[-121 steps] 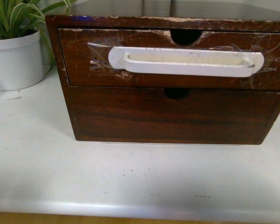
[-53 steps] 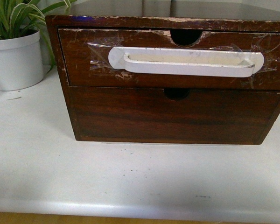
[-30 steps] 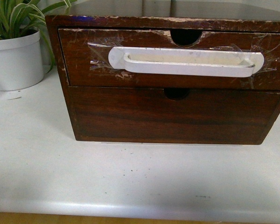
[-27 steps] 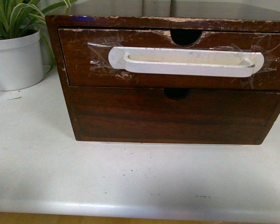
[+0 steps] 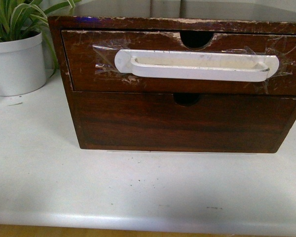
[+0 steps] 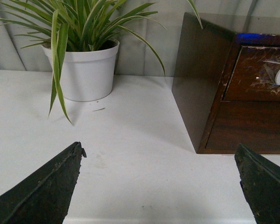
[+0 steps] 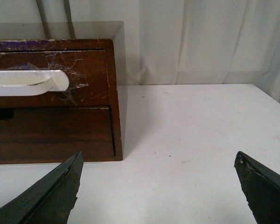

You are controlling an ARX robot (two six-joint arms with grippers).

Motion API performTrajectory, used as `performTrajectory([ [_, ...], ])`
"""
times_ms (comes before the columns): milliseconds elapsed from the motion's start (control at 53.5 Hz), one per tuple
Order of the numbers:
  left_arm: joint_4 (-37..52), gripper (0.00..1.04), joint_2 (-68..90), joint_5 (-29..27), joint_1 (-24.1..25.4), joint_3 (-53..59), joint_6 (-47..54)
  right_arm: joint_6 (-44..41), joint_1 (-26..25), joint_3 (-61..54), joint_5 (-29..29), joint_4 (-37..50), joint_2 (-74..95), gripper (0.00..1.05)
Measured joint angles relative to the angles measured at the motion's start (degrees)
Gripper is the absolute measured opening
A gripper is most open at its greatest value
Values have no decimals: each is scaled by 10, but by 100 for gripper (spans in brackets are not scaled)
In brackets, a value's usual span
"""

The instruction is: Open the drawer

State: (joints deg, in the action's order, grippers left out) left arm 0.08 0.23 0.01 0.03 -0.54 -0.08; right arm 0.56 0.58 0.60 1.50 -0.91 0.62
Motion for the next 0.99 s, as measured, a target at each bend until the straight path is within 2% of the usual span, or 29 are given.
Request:
performTrajectory([
  [75,-24,98,9,-15,-2,-7,-15,28,27,25,79,-71,30,96],
  [112,-74,98,31,-18,-1,-26,-42,36,38,31,101,-88,46,96],
  [150,-109,98,56,-2,7,-39,-73,42,43,34,104,-101,59,96],
  [262,-123,98,85,45,22,-62,-89,38,57,58,98,-115,85,96],
  [337,-122,98,100,76,25,-84,-83,24,62,84,78,-122,104,96],
  [468,-111,98,159,155,22,-128,-18,-43,50,154,2,-138,173,96],
  [655,-128,98,294,253,17,-215,178,-188,17,267,-106,-188,282,96],
  [804,-197,98,397,316,12,-309,370,-284,-4,353,-158,-231,351,96],
  [991,-286,98,483,359,0,-400,505,-365,-12,439,-205,-304,423,96],
])
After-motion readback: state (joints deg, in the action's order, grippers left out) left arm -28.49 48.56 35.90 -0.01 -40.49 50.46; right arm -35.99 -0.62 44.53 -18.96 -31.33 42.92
